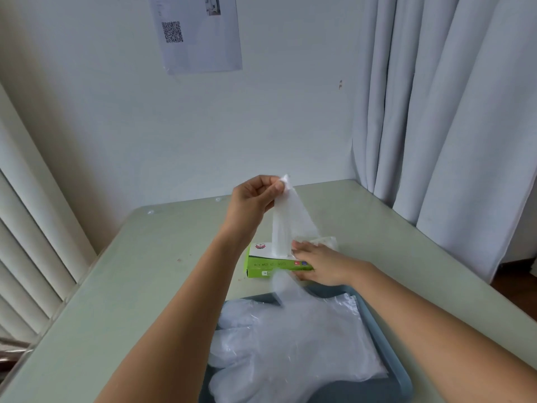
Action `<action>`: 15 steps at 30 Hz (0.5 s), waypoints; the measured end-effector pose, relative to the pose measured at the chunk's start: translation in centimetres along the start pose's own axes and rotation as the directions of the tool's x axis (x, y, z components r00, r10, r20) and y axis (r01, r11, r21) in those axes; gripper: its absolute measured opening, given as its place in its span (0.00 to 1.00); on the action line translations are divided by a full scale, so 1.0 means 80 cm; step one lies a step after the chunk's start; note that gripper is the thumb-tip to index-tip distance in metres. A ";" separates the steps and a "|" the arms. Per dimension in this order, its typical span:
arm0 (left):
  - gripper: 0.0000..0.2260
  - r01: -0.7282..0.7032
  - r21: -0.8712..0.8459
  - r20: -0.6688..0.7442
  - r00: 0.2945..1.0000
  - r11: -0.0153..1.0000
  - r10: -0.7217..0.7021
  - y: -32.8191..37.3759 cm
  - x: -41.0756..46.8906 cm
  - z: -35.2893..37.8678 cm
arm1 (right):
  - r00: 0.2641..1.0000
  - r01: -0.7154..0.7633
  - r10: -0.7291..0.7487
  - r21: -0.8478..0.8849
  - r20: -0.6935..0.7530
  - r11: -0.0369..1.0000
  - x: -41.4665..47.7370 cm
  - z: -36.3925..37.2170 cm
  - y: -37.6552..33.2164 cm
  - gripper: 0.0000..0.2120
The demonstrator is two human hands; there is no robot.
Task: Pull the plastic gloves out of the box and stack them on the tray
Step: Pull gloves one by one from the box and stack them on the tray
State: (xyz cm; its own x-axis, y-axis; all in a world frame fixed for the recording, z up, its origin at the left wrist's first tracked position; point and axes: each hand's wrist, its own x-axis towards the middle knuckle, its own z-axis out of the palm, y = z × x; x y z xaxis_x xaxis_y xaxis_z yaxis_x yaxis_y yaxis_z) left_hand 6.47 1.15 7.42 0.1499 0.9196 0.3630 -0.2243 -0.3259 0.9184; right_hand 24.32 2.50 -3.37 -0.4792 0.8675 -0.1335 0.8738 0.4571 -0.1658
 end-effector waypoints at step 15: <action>0.04 -0.091 0.406 0.089 0.994 0.909 0.060 0.101 0.005 0.009 | 0.897 0.300 0.335 0.954 -0.287 0.015 -0.057 -0.132 -0.005 0.13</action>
State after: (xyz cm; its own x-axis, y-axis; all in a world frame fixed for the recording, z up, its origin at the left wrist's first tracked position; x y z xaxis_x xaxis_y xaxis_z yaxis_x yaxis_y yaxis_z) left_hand 5.44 -1.31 15.09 0.2217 0.8752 0.4299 0.1732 -0.4692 0.8660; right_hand 27.03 0.44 7.60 -0.1130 0.9880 0.1053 -0.2095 0.0800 -0.9745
